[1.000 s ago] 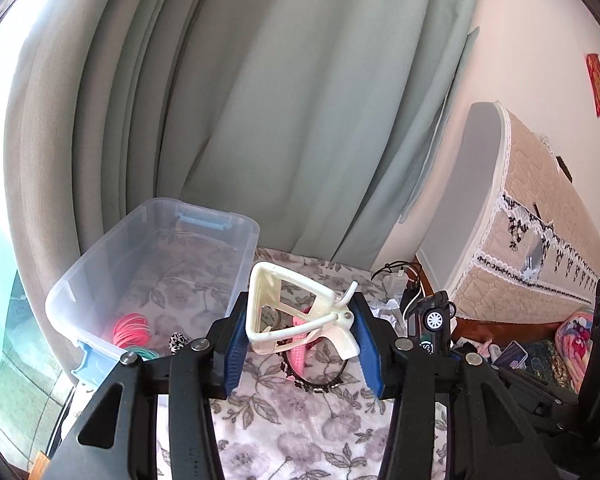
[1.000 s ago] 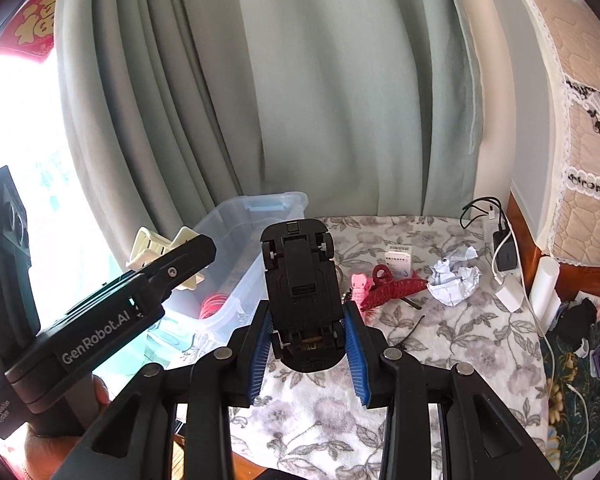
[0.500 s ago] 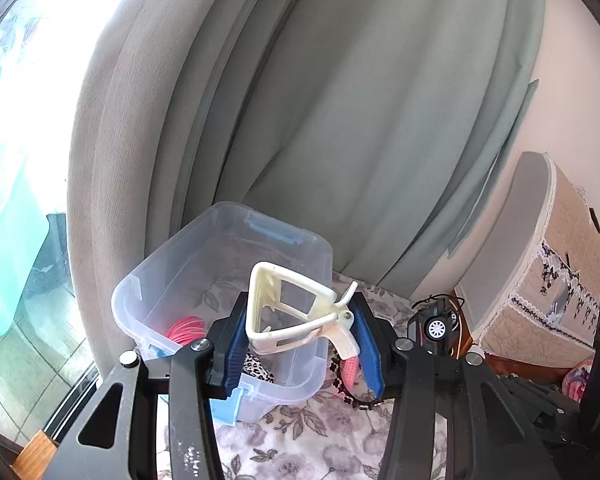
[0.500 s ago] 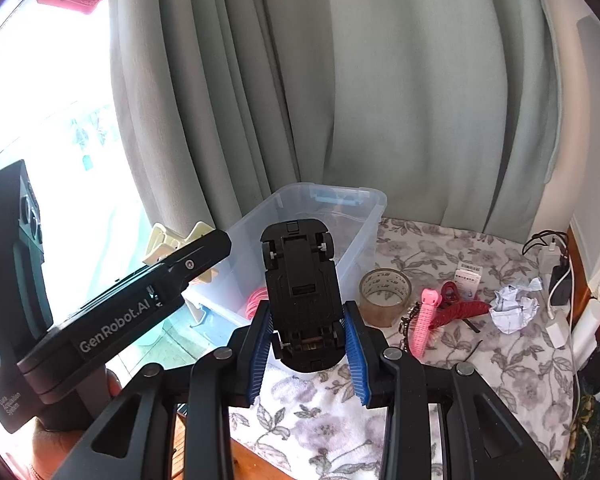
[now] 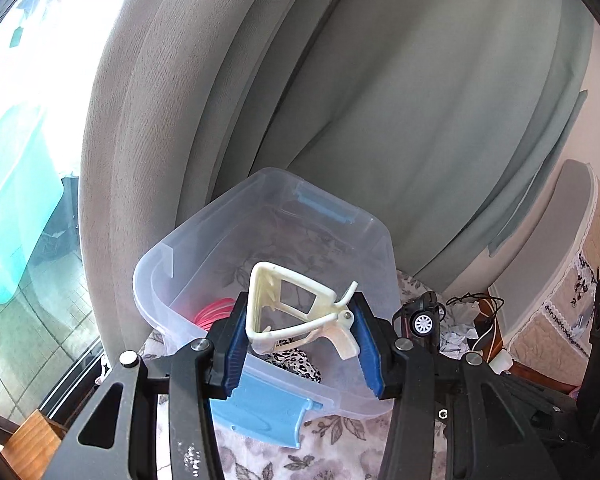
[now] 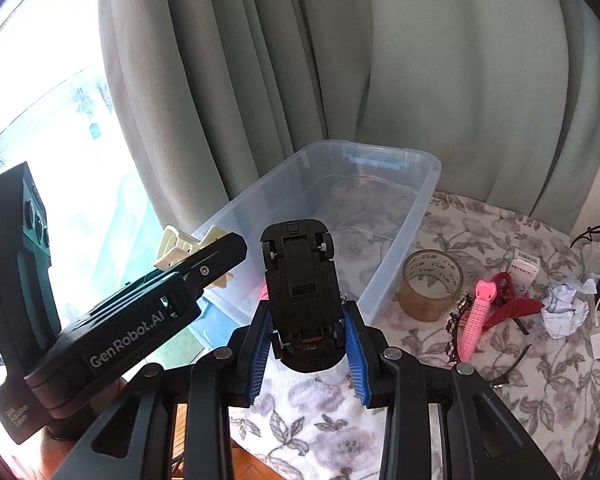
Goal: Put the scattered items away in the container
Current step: 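Carry the cream clip and toy car toward the clear box with both tools, then open both tools to drop the cream clip and toy car into the box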
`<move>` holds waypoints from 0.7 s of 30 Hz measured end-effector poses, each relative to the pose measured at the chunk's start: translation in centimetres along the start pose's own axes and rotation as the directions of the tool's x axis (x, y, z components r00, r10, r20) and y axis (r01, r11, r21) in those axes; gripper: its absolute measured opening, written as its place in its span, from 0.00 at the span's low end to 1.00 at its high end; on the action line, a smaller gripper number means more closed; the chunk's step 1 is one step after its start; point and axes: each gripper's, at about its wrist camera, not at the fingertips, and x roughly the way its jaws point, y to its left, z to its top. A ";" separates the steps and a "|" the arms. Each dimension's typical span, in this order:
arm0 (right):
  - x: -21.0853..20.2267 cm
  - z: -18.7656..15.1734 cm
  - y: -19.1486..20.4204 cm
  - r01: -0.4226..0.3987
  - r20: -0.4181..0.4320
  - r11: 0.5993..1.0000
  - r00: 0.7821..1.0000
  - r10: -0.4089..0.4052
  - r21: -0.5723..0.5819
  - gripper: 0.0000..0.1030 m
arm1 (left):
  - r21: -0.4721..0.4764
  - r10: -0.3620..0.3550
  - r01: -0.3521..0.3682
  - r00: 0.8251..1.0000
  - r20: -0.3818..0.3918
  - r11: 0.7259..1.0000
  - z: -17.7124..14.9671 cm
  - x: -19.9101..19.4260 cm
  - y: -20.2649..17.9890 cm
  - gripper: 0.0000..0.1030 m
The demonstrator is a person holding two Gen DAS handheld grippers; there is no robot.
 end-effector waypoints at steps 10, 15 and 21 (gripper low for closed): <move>3.5 0.0 0.0 -0.048 -0.054 0.999 0.997 0.049 0.004 0.36 | -0.019 0.017 -0.018 0.999 -0.039 1.000 -0.5 2.5 1.3 0.48; 4.1 0.2 0.1 -0.040 -0.047 0.999 0.998 0.039 -0.023 0.36 | -0.008 0.033 -0.033 0.999 -0.028 0.999 -0.5 2.8 1.3 0.48; 5.3 0.4 0.1 -0.055 -0.058 0.998 0.997 0.053 -0.029 0.37 | 0.018 0.037 -0.037 0.999 -0.025 0.999 -0.6 3.0 1.1 0.48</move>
